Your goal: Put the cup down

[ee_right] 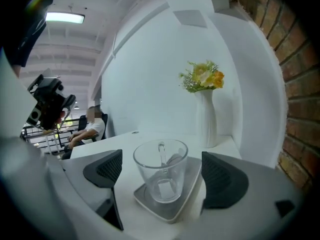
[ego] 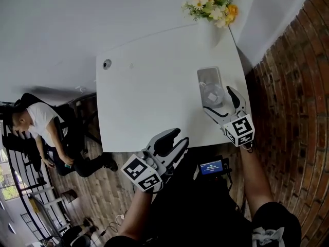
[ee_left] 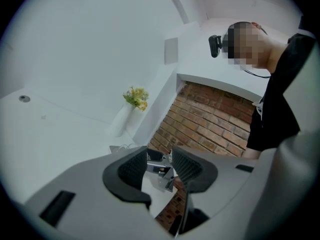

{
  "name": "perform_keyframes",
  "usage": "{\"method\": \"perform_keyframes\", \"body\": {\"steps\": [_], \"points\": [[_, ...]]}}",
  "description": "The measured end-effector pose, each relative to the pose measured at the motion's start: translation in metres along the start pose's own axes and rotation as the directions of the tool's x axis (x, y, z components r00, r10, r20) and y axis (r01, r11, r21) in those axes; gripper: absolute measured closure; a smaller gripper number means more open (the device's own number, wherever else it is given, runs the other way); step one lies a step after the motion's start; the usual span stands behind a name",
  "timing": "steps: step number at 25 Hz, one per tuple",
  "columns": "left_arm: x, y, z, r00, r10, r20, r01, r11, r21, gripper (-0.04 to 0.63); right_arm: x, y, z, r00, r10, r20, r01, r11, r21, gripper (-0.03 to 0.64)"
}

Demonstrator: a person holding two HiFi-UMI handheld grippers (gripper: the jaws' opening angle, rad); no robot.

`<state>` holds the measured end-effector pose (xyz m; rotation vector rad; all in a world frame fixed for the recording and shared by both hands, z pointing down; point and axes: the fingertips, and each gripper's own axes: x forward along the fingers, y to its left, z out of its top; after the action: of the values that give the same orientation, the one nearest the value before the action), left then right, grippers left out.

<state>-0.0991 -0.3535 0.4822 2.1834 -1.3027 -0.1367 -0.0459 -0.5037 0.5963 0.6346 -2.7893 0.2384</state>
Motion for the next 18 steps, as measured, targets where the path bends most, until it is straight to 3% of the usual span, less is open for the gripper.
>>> {"method": "perform_keyframes", "body": {"steps": [7, 12, 18], "points": [[-0.006, 0.003, 0.007, 1.000, -0.006, 0.030, 0.005, 1.000, 0.008, 0.433, -0.048, 0.007, 0.010, 0.999, -0.039, 0.028, 0.034, 0.989, 0.142, 0.133], [0.001, -0.003, 0.012, 0.999, -0.037, 0.028, 0.036, 0.998, 0.050, 0.433, -0.075, 0.023, 0.031, 0.998, -0.020, 0.065, 0.009, 0.986, 0.166, 0.151], [0.008, -0.015, 0.025, 0.995, -0.080, 0.051, 0.075, 0.992, 0.104, 0.433, -0.109, 0.030, 0.077, 0.981, -0.038, 0.190, -0.016, 0.961, 0.277, 0.362]]}}
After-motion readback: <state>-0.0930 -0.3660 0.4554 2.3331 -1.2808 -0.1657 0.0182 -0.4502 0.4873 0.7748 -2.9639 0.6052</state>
